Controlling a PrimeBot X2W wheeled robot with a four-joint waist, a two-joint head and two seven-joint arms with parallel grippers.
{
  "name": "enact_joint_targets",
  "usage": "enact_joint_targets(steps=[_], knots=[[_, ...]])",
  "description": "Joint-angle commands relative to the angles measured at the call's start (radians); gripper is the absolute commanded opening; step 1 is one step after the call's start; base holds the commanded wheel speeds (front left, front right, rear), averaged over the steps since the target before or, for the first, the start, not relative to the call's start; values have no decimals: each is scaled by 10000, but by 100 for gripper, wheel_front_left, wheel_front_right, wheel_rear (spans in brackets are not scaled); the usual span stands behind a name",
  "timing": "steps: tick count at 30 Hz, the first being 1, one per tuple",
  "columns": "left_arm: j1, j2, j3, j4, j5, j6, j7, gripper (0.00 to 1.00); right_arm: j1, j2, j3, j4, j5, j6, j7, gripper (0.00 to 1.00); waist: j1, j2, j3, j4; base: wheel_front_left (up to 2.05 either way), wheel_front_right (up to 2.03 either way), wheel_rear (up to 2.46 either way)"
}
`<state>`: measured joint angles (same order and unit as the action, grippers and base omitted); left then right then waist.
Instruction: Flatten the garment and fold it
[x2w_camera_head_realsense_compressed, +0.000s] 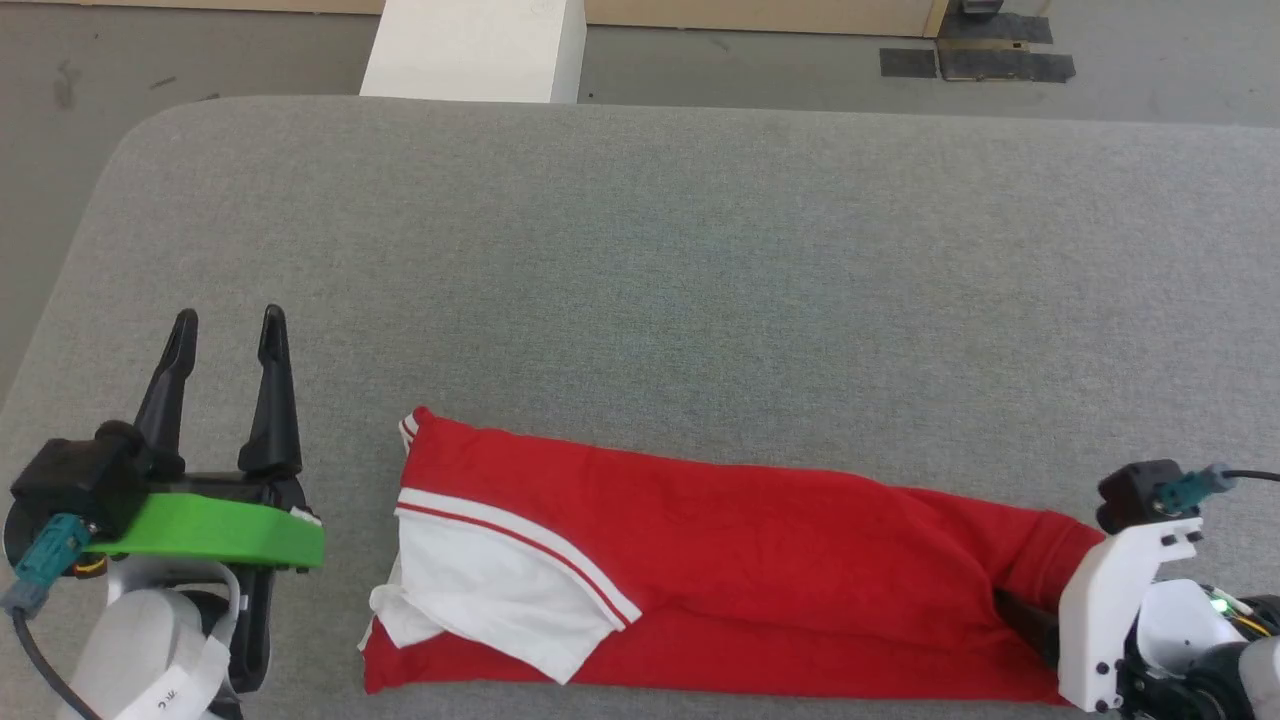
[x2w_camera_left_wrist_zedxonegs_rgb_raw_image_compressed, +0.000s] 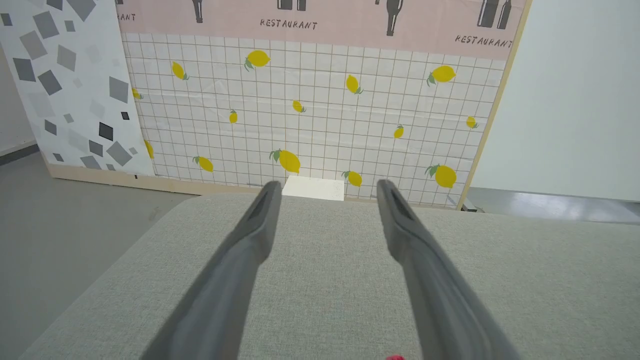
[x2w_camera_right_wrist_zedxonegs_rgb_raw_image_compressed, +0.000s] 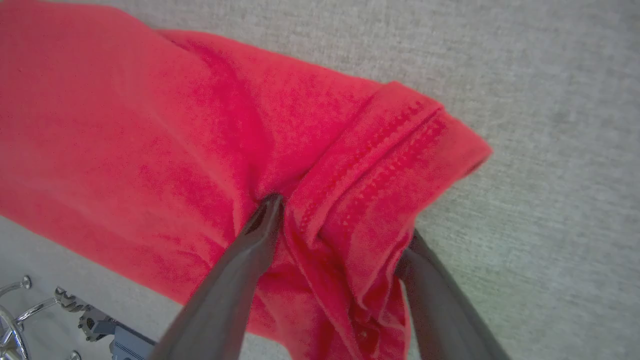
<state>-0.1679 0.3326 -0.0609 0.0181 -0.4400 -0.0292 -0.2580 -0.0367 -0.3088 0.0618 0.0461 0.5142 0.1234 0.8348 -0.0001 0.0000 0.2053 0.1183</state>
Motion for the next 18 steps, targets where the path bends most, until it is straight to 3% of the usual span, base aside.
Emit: enact_joint_targets(steps=[1, 4, 5, 6, 10, 11, 18], knots=[[89, -127, 91, 39, 201, -107, -37, 100, 46, 337, 454, 318, 163, 73, 23, 100, 1, 0, -7, 31, 0, 0, 0], [122, -309, 239, 105, 346, -231, -37, 100, 8, 228, 530, 543, 110, 73, 82, 100, 1, 0, -44, 89, 0, 0, 0], [126, -359, 288, 102, 379, -266, -37, 100, -15, 188, 486, 595, 55, 73, 78, 30, 1, 0, -53, 100, 0, 0, 0], [141, -403, 337, 117, 431, -305, -37, 100, -46, 158, 389, 657, -8, 73, 66, 3, 1, 0, -59, 111, 0, 0, 0], [163, -545, 512, 147, 592, -432, -37, 100, -200, 70, -114, 747, -180, 73, 74, 0, 1, 0, -86, 115, 0, 0, 0], [177, -619, 612, 139, 708, -510, -37, 100, -360, -81, -753, 760, -331, 73, 80, 0, 1, 0, -111, 89, 0, 0, 0], [209, -769, 733, 192, 928, -665, -37, 100, -745, -735, -2717, 998, -1518, 73, 473, 0, 1, 0, -186, 26, 0, 0, 0]])
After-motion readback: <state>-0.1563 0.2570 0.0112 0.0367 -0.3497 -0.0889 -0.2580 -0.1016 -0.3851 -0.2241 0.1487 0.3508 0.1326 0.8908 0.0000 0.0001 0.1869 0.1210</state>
